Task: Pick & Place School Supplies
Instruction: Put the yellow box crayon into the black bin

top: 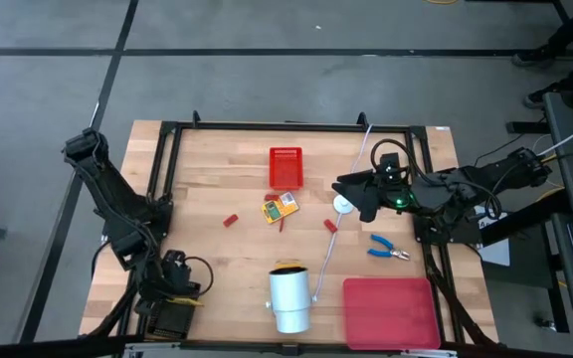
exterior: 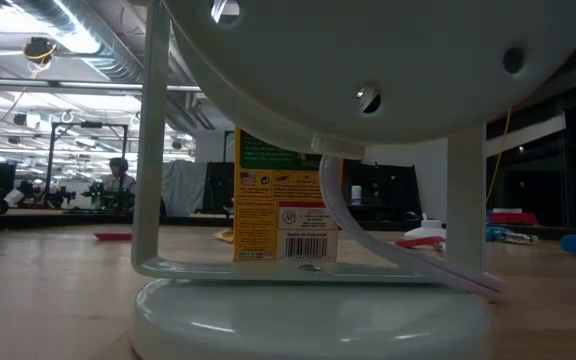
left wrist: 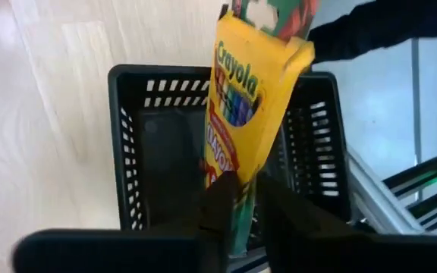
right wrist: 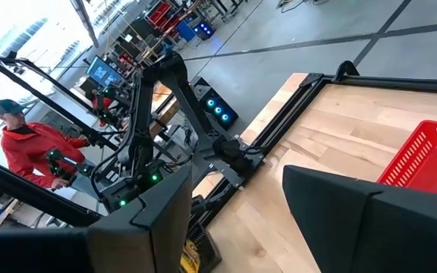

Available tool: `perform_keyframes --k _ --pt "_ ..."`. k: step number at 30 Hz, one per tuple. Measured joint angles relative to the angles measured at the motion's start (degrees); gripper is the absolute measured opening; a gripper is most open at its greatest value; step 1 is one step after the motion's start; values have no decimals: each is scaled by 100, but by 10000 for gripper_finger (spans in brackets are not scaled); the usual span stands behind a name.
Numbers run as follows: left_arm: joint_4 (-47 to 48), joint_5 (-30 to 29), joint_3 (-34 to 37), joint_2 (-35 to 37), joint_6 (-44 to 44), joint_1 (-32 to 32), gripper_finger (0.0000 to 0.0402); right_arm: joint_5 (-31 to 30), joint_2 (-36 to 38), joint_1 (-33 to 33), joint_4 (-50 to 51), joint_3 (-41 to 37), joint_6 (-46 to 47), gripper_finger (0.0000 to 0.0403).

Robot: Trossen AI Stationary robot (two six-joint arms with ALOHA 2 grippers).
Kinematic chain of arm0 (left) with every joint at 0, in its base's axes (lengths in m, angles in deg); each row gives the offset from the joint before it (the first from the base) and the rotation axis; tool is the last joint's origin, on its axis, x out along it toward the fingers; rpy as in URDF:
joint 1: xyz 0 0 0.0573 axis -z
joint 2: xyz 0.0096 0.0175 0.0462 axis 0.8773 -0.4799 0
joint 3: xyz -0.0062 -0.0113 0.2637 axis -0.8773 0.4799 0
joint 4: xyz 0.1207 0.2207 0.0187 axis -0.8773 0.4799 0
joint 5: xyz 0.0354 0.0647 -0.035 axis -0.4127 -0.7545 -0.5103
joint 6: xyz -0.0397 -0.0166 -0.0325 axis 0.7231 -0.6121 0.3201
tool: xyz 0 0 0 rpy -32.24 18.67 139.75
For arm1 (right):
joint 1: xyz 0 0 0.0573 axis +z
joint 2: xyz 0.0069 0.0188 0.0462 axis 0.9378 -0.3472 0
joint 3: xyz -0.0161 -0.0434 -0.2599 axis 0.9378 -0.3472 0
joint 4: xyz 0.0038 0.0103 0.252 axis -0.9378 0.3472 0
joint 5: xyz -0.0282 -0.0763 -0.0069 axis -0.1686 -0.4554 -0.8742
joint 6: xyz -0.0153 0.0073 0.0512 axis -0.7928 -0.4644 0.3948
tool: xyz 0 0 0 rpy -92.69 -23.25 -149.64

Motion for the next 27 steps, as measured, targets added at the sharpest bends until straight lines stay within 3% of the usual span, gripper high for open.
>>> perform_keyframes --k 10,20,27 --pt "557 -512 0 208 875 180 179 44 -7 0 0 0 -17 212" --pt "1868 -1678 0 876 1885 185 176 294 -335 0 -313 1 -4 212" --pt "1776 -2704 0 1465 1939 176 176 275 -532 136 -737 0 -310 212"
